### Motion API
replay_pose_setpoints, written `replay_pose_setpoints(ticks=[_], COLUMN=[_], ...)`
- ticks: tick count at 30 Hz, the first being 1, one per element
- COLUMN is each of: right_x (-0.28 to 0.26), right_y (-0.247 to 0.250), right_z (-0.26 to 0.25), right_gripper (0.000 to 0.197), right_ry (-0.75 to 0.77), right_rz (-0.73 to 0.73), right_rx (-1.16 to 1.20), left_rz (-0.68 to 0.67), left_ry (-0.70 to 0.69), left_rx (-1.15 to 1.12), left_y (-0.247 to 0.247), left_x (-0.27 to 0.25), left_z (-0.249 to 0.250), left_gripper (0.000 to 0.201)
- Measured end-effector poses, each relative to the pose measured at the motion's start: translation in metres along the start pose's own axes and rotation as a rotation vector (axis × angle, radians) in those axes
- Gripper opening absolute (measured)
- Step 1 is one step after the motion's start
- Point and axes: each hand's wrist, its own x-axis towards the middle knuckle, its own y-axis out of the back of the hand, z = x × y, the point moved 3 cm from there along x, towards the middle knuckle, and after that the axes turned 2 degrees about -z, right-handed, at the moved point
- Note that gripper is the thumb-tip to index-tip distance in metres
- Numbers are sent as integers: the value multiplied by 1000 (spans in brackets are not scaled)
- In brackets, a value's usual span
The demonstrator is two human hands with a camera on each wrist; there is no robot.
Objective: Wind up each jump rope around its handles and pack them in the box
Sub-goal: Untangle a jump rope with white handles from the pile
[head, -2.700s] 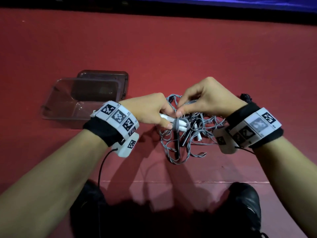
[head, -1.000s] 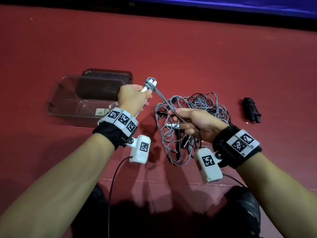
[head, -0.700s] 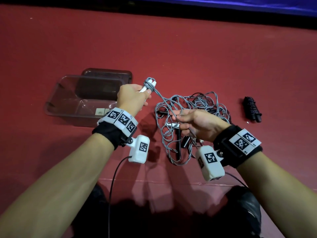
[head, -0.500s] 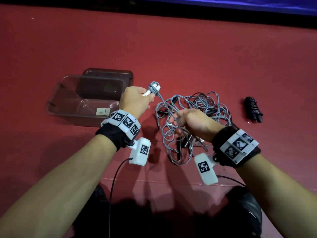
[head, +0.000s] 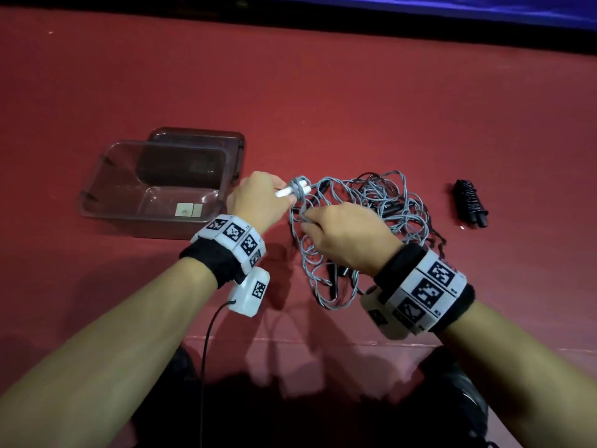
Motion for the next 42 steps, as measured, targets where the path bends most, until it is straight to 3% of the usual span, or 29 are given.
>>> replay_pose_setpoints(ticks=[2,5,7,9,13,16,20,23,26,28,30,33,38,42], right_x=[-2,3,10,11,10,7,5,5,3,-2,-5,-6,-5,-1], right_y=[11,26,29,27,26,11,-24,-41,-46,-42,-39,-42,-55,-53], right_z=[-5,2,16,33,64,80,78,75,69,67,67,68,67,64], right_gripper=[31,50,50,41,41,34,5,18,34,54,56,49,46,49], right_ry=[114,213,269,307,117,-107,-230,-345,-360,-355,-352,-386,-461,-469], right_rz=[-11,-100,-175,-188,-91,-8,-45,-26,-83,-54,46,151,159,161], right_rx=[-271,-292,-129,86,662,963,1128,1232,1403,1253,1092,1164,1217,1287], left_rz=[-44,-245,-426,-573,-647,-711,-692,-567,-445,-422,-394,-380,-584,-561], left_ry=[-94,-307,-407,-466,-550,-420,-296,-124,-9,17,28,55,93,52], left_rx=[208,398,349,181,-97,-392,-579,-635,-633,-612,-599,-607,-516,-582], left_y=[-2,-24,-36,-36,-22,-19,-25,-35,-42,-49,-55,-61,-52,-48], left_x=[-10,-27,-35,-37,-33,-30,-23,-20,-17,-18,-22,-27,-25,-24], left_z=[12,25,28,31,41,36,20,11,5,3,5,11,8,10], left_gripper=[21,15,9,21,23,3,14,12,11,15,18,22,32,10])
